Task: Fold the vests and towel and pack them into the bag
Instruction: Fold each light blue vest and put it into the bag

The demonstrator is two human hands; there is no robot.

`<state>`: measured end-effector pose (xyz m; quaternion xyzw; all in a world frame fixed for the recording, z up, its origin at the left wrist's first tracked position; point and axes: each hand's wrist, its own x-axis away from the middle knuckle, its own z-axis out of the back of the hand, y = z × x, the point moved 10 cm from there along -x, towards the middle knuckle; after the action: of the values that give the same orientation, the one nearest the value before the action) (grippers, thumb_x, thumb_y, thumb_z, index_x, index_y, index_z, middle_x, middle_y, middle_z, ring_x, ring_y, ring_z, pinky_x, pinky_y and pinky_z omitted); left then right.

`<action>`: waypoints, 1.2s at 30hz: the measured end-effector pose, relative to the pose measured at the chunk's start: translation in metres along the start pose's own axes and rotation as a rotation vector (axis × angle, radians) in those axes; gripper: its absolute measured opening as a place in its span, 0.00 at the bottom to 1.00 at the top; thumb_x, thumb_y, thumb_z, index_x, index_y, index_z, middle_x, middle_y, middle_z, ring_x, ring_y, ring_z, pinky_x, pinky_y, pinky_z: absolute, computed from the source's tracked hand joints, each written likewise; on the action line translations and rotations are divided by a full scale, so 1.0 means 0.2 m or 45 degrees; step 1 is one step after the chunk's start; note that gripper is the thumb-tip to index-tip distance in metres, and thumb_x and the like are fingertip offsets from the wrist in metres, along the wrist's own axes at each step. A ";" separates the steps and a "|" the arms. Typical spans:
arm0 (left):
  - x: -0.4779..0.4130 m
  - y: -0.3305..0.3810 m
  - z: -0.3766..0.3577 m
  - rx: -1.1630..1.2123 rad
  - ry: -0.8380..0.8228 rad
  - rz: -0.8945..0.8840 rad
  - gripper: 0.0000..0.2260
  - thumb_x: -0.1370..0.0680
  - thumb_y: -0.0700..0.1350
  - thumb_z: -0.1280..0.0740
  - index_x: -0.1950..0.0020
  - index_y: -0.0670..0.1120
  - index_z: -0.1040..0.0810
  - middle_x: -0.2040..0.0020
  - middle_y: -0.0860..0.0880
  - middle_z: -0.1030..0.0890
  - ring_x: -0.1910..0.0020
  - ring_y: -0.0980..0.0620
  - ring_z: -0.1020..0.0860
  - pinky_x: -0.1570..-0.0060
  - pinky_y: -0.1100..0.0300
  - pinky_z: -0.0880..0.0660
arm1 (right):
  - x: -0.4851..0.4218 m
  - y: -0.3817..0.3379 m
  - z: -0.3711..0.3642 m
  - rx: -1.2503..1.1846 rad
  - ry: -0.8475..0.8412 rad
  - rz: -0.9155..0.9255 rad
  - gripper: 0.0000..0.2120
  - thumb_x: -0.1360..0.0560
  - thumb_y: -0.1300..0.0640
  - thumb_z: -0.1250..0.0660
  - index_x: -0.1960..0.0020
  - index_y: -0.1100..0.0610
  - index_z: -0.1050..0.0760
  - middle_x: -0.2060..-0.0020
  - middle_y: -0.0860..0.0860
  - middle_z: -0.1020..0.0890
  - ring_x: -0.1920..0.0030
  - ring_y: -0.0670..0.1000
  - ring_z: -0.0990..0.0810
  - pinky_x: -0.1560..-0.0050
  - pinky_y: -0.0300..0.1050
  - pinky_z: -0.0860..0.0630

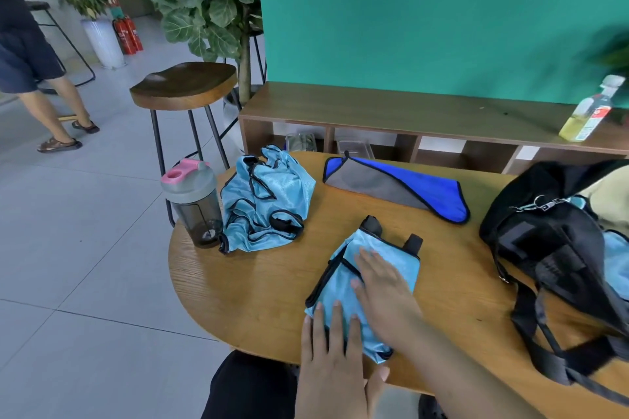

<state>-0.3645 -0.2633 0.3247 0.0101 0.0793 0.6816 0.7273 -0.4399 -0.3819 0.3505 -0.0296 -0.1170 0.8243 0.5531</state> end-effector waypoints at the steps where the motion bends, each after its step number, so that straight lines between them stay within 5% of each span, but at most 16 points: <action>1: 0.02 0.00 0.00 0.002 0.009 -0.020 0.31 0.21 0.67 0.42 0.33 0.46 0.16 0.27 0.40 0.22 0.28 0.33 0.24 0.31 0.36 0.36 | 0.01 -0.03 -0.05 0.002 -0.021 -0.019 0.32 0.14 0.39 0.64 0.14 0.52 0.58 0.16 0.45 0.60 0.17 0.47 0.65 0.17 0.49 0.61; 4: 0.05 -0.05 0.06 0.139 0.105 -0.028 0.26 0.25 0.61 0.37 0.35 0.47 0.16 0.30 0.47 0.19 0.27 0.44 0.24 0.28 0.37 0.38 | 0.01 -0.04 -0.11 0.053 -0.014 0.002 0.43 0.24 0.32 0.80 0.14 0.50 0.61 0.16 0.44 0.65 0.18 0.46 0.70 0.17 0.51 0.64; 10: -0.03 -0.15 0.32 0.476 0.404 -0.145 0.22 0.18 0.48 0.40 0.23 0.50 0.28 0.21 0.55 0.31 0.17 0.53 0.41 0.19 0.47 0.43 | 0.07 0.01 -0.08 0.171 -0.073 0.219 0.33 0.15 0.34 0.62 0.15 0.47 0.64 0.17 0.42 0.66 0.20 0.43 0.73 0.16 0.54 0.61; 12: -0.15 -0.08 0.35 0.473 0.311 -0.198 0.25 0.16 0.47 0.42 0.18 0.51 0.35 0.18 0.57 0.38 0.16 0.56 0.48 0.18 0.54 0.45 | 0.10 0.02 -0.07 0.174 -0.080 0.304 0.33 0.14 0.35 0.59 0.14 0.46 0.61 0.16 0.42 0.63 0.19 0.43 0.71 0.16 0.54 0.59; 17: -0.43 0.02 0.16 0.242 -0.069 -0.342 0.27 0.12 0.56 0.52 0.13 0.50 0.50 0.14 0.53 0.50 0.15 0.55 0.57 0.17 0.50 0.52 | 0.19 0.11 0.05 -0.044 0.090 0.285 0.33 0.16 0.38 0.47 0.14 0.47 0.49 0.15 0.42 0.49 0.18 0.38 0.60 0.16 0.49 0.52; 24: -0.46 -0.06 -0.01 -0.046 -0.293 -0.301 0.34 0.14 0.65 0.58 0.15 0.50 0.64 0.17 0.52 0.72 0.18 0.50 0.70 0.17 0.46 0.62 | 0.36 0.30 0.00 0.153 -0.048 0.158 0.39 0.18 0.28 0.59 0.15 0.47 0.63 0.18 0.40 0.68 0.21 0.39 0.73 0.17 0.52 0.61; 29: -0.46 -0.09 0.00 0.042 -0.246 -0.248 0.33 0.14 0.64 0.57 0.15 0.49 0.64 0.17 0.50 0.73 0.18 0.50 0.71 0.17 0.48 0.62 | 0.37 0.30 0.02 0.138 0.036 0.146 0.39 0.17 0.28 0.58 0.14 0.47 0.59 0.17 0.41 0.65 0.20 0.40 0.71 0.17 0.51 0.60; 36: -0.49 -0.18 -0.01 0.174 -0.256 -0.059 0.34 0.14 0.63 0.56 0.14 0.47 0.59 0.14 0.50 0.61 0.16 0.52 0.64 0.17 0.50 0.63 | 0.45 0.28 0.03 0.056 0.102 0.209 0.40 0.18 0.27 0.53 0.14 0.48 0.53 0.16 0.41 0.56 0.18 0.39 0.63 0.16 0.49 0.55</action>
<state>-0.3355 -0.3627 0.3285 0.1263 0.0526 0.6531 0.7448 -0.5270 -0.3211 0.3501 -0.0598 -0.0739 0.8674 0.4884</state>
